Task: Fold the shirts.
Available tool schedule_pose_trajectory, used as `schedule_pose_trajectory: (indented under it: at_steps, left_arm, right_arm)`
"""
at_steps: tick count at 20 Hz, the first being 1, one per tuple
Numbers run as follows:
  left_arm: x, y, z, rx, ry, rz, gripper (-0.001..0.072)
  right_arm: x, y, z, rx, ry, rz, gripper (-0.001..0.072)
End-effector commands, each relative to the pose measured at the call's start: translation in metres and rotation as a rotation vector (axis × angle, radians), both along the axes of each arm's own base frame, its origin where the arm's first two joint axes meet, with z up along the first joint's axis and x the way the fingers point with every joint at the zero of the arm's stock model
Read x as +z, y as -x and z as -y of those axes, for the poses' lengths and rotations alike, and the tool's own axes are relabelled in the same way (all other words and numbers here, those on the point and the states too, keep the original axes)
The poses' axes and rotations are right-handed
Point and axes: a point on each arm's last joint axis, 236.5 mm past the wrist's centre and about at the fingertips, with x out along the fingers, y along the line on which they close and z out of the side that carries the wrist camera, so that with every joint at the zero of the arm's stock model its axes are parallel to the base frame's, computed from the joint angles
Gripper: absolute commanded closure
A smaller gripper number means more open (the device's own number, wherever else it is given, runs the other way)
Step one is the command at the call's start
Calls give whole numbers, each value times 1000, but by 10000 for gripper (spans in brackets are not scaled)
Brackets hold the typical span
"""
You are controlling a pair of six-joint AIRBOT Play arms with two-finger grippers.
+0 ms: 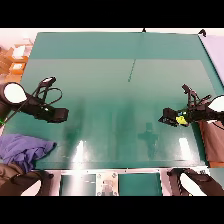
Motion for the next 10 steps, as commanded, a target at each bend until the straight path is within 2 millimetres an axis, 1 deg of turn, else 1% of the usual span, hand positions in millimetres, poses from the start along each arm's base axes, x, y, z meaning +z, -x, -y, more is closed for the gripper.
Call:
schedule_pose_trajectory:
  at_steps: [1,2,3,4,5,6,7,8,9,10]
  left_arm:
    - [-1,4,-2,-6,-11,-15,677]
    - [-4,7,-9,-13,-42,-28,678]
    - [-8,9,-25,-14,-114,-33,678]
    - [-12,7,-48,-3,-212,-29,677]
    - [-14,3,-79,29,-338,-18,677]
    - [-11,-2,-114,83,-474,-1,515]
    - [-5,-5,-148,154,-594,12,62]
    - [-2,-4,-174,211,-663,1,-11]
    - [-5,3,-191,262,-676,-30,-13]
    - [-15,17,-208,327,-665,-86,-13]
  right_arm:
    - [0,1,-1,1,-2,-3,695]
    - [0,1,-1,1,-2,-3,695]
    - [0,1,-1,1,-2,-3,694]
    - [0,1,-1,1,-2,-3,694]
    - [0,1,-1,1,-2,-3,694]
    - [0,1,-1,1,-2,-3,694]
    - [0,1,-1,1,-2,-3,694]
    - [0,1,-1,1,-2,-3,694]
    - [0,1,-1,1,-2,-3,694]
    - [0,1,-1,1,-2,-3,694]
